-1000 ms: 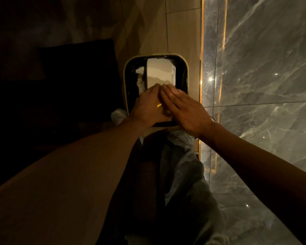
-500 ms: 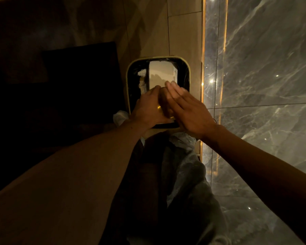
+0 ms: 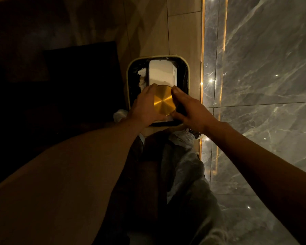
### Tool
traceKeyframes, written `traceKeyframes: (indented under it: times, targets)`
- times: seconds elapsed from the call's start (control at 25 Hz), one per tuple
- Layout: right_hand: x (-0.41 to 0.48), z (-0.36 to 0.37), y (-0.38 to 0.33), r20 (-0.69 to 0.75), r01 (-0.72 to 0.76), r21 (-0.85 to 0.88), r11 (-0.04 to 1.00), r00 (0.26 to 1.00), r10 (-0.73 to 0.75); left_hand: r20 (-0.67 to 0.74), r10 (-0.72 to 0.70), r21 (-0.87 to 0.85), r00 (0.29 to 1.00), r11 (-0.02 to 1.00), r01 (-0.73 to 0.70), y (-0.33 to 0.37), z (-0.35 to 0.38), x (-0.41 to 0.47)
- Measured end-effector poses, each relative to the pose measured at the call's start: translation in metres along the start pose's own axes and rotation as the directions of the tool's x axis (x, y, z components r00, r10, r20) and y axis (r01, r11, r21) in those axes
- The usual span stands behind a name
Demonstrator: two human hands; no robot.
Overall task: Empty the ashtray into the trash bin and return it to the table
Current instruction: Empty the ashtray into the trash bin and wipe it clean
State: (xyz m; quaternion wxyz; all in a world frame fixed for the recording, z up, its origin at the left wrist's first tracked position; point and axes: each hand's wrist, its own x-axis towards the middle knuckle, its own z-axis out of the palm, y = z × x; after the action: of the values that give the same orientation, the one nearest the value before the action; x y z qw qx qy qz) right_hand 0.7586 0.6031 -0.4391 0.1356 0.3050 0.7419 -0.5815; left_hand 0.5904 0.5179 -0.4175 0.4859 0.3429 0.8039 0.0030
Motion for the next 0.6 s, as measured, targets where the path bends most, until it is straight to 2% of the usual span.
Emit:
traceKeyframes:
  times: [0.12,0.24,0.36,0.44,0.52,0.6]
  targets:
    - [-0.001,-0.012,-0.006,-0.013,-0.064,0.086,0.994,0.998,0.066,0.037,-0.054,-0.042,0.998,0.998,0.055,0.0,-0.001,0.001]
    - [-0.001,-0.025,-0.009,-0.004,-0.088,0.142,0.986,0.996,0.09,0.077,-0.113,-0.211,0.991,0.969,0.127,0.005,-0.007,-0.004]
    - [0.0,-0.037,-0.01,0.015,-0.111,0.344,0.932,0.993,0.113,0.152,-0.216,-0.44,0.964,0.859,0.262,0.016,-0.018,-0.01]
    - [-0.002,-0.04,-0.011,-0.052,-0.097,0.407,0.908,0.99,0.129,0.228,-0.262,-0.522,0.938,0.78,0.345,0.019,-0.022,-0.009]
    - [-0.005,-0.042,-0.015,-0.111,-0.079,0.47,0.879,0.983,0.147,0.26,-0.252,-0.585,0.932,0.727,0.36,0.023,-0.028,-0.011]
    - [-0.008,-0.046,-0.023,-0.11,-0.063,0.539,0.84,0.983,0.145,0.291,-0.216,-0.654,0.932,0.665,0.359,0.029,-0.037,-0.015]
